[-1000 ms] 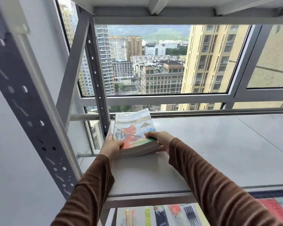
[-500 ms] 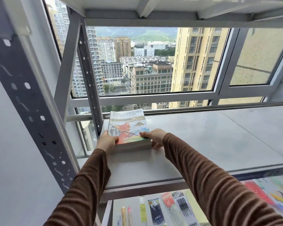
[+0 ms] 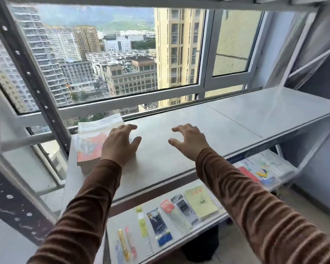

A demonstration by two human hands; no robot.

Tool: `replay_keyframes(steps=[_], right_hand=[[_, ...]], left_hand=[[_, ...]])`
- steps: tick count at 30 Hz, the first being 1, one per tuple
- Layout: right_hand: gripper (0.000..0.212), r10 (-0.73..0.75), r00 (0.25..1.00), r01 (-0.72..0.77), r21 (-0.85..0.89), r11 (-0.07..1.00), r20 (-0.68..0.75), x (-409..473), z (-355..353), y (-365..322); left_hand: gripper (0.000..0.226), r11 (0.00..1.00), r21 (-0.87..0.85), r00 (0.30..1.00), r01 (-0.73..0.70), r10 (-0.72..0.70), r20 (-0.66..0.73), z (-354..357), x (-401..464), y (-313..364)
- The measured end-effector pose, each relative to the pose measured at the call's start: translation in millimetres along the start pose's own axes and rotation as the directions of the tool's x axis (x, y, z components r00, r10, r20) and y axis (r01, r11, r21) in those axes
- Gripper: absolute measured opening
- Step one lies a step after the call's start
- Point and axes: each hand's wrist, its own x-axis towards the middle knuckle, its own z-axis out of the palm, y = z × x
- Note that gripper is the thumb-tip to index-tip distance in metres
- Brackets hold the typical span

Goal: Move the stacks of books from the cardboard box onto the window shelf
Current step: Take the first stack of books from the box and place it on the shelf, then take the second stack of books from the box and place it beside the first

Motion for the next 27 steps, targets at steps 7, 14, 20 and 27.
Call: replay_keyframes(steps=[7, 14, 20, 27], right_hand=[[0.041, 0.127, 0.977, -0.15, -0.135, 0.979, -0.17, -107, -74, 114], [0.042, 0.342, 0.908, -0.385, -0.162, 0.909, -0.241, -259, -145, 250], [0.04, 0.508, 0.824, -0.555, -0.175, 0.813, -0.251, -396, -199, 360], [0.032, 0.711, 0.655, -0.747, -0.079, 0.66, -0.257, -517, -241, 484]], left_hand=[[0.038, 0.954, -0.025, 0.944, -0.298, 0.299, 0.143, 80, -27, 134], [0.035, 0.861, -0.173, 0.808, -0.479, 0.509, 0.296, 185, -108, 303], [0.026, 0.818, -0.235, 0.675, -0.525, 0.568, 0.47, 266, -206, 436], [0.024, 0.757, -0.341, 0.479, -0.557, 0.629, 0.613, 358, -287, 567]])
